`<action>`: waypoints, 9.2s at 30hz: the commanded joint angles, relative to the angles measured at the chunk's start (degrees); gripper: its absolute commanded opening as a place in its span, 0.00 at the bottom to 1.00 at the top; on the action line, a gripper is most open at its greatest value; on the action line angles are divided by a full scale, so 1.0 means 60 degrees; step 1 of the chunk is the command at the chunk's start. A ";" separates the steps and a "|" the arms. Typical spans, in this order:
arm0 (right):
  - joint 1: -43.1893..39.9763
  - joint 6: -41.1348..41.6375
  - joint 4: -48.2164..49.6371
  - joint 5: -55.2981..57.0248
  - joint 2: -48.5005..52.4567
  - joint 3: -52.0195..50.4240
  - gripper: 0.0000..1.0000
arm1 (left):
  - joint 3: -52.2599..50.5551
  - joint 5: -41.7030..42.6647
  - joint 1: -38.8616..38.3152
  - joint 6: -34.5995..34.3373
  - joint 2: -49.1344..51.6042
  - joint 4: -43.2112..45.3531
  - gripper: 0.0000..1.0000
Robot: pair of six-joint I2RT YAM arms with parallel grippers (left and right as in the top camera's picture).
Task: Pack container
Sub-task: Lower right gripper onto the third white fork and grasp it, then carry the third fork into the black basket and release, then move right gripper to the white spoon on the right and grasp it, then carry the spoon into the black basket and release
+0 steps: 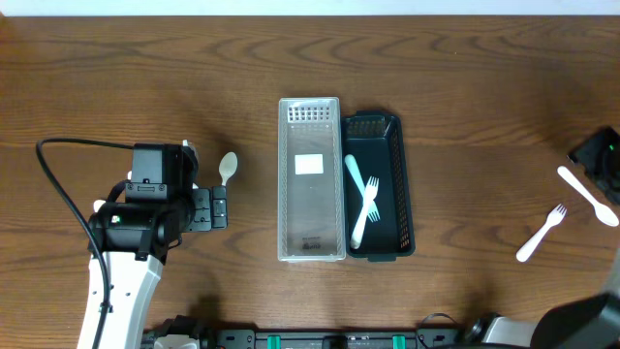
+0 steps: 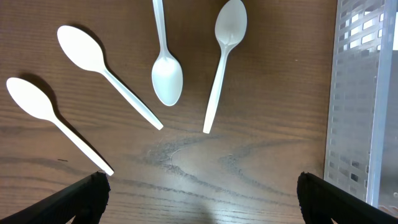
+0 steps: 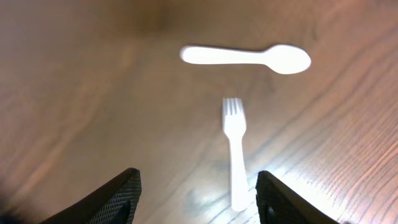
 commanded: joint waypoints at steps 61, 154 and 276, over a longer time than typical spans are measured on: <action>-0.1388 -0.1268 0.3461 -0.0503 0.3610 -0.2940 0.66 | 0.0040 -0.0142 0.0047 -0.0127 0.0000 -0.0018 0.98; 0.0470 0.7155 0.1308 0.0557 0.0572 0.0787 0.99 | 0.0040 -0.0142 0.0047 -0.0131 0.0000 -0.0015 0.98; 0.7369 -0.0732 0.0455 -0.0892 0.0364 0.0790 0.01 | 0.0040 -0.0142 0.0047 -0.0131 0.0000 -0.0018 0.98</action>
